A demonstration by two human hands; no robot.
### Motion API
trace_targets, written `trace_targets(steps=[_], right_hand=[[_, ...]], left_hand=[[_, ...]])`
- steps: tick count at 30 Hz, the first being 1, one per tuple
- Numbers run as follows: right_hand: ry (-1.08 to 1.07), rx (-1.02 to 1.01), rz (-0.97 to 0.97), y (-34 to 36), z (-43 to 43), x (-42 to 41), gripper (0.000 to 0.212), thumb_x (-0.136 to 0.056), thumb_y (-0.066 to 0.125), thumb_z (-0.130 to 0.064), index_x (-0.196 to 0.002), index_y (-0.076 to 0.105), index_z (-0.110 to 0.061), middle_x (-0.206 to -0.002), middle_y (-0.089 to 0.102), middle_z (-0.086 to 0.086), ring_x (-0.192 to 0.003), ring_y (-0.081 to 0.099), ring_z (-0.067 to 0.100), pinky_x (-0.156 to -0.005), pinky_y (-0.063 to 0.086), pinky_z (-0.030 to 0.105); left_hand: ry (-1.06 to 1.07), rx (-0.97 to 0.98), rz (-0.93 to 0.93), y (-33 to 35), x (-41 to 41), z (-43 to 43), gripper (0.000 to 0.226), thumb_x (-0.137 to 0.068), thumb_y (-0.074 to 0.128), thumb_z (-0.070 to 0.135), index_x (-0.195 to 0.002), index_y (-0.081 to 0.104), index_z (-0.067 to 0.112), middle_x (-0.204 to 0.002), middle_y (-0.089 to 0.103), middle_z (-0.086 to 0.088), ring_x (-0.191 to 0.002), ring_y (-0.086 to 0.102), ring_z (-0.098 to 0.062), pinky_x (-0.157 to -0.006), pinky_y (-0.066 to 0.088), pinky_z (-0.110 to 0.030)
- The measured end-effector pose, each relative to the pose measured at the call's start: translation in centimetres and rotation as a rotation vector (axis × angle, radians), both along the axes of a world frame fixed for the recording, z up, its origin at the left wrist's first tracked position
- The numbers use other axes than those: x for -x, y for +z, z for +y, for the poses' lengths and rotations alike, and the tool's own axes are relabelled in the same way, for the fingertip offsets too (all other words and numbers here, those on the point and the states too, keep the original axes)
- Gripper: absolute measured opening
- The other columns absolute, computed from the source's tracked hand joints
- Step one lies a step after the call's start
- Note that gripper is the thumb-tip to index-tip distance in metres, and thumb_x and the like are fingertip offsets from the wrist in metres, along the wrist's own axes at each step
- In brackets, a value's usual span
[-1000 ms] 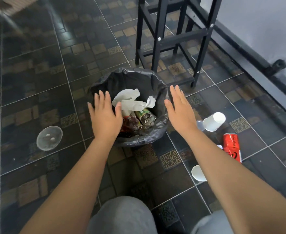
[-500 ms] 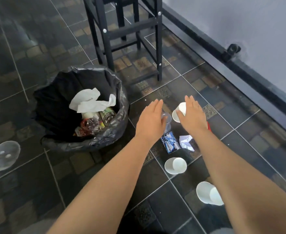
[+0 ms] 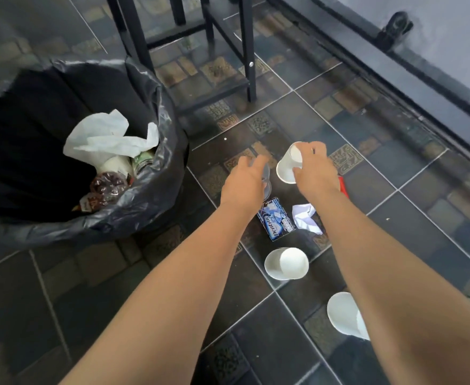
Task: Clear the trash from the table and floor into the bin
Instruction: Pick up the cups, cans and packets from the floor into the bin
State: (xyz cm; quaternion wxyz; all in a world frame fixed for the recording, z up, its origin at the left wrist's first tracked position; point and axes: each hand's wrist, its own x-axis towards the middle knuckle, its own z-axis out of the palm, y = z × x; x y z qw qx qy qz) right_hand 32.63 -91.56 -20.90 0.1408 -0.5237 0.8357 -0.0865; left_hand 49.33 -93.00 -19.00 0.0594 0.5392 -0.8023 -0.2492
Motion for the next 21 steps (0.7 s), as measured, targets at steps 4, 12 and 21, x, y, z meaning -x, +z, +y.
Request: trace_targets(steps=[4,12,21], right_hand=[[-0.020,0.038,0.027,-0.3,0.6,-0.2,0.043,-0.093,0.058,-0.012,-0.133,0.043,-0.016,-0.134,0.038,0.013,-0.109,0.055,0.040,-0.089,0.047,0.041],[-0.017,0.108,0.065,-0.2,2.2,-1.7,0.026,-0.092,0.058,-0.016,-0.117,0.056,-0.009,-0.123,0.045,0.019,-0.107,0.050,0.040,-0.085,0.044,0.042],[-0.031,0.066,0.048,-0.7,0.8,-2.5,0.045,-0.091,0.063,-0.028,-0.127,0.050,-0.004,-0.134,0.045,0.020,-0.118,0.048,0.043,-0.098,0.043,0.047]], left_hand=[[0.054,0.037,0.085,0.8,-1.5,1.0,0.043,-0.097,0.057,0.020,-0.138,0.045,0.023,-0.131,0.047,-0.011,-0.109,0.057,-0.034,-0.088,0.047,-0.044],[0.106,0.093,0.196,3.3,-4.0,3.0,0.051,-0.096,0.058,0.015,-0.144,0.044,0.024,-0.133,0.048,-0.010,-0.110,0.056,-0.031,-0.089,0.046,-0.042],[0.135,0.092,0.232,3.4,-5.6,3.8,0.051,-0.095,0.060,0.015,-0.142,0.044,0.025,-0.133,0.048,-0.008,-0.108,0.059,-0.031,-0.089,0.051,-0.045]])
